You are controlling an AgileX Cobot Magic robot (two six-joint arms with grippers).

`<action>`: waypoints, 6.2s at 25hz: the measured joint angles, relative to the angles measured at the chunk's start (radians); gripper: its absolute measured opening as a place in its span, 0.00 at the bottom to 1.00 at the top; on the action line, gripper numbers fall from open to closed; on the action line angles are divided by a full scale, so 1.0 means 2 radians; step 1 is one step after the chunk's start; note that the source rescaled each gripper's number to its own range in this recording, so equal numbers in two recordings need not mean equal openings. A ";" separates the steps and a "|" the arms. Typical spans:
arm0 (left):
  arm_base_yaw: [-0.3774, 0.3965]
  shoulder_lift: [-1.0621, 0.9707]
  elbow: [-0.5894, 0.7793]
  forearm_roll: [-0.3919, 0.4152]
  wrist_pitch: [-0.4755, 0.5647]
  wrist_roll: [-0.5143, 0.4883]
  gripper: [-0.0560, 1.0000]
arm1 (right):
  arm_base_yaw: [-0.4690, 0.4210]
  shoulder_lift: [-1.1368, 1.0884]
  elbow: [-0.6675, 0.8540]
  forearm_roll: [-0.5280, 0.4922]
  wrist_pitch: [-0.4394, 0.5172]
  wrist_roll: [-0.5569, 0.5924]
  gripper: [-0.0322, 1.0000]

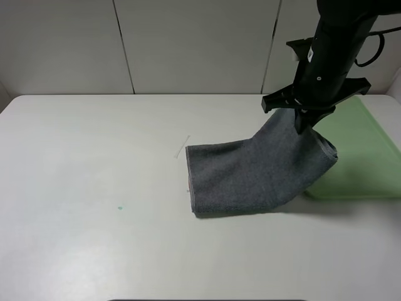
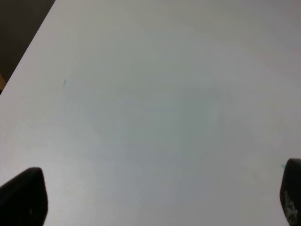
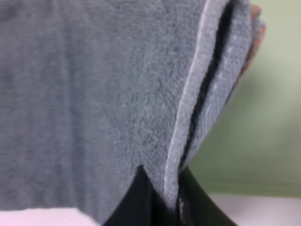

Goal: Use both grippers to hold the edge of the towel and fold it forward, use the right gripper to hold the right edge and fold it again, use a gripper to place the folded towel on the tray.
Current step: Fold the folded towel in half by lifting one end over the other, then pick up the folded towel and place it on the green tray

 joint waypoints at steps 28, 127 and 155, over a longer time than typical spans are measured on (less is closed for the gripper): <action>0.000 0.000 0.000 0.000 0.000 0.000 1.00 | 0.145 0.088 -0.047 0.041 -0.051 0.045 0.07; 0.000 0.000 0.000 0.000 0.000 0.000 1.00 | 0.023 0.199 -0.047 0.143 -0.115 -0.119 1.00; 0.000 0.000 0.000 0.000 0.000 0.000 1.00 | 0.024 0.217 -0.049 0.176 -0.119 -0.133 0.26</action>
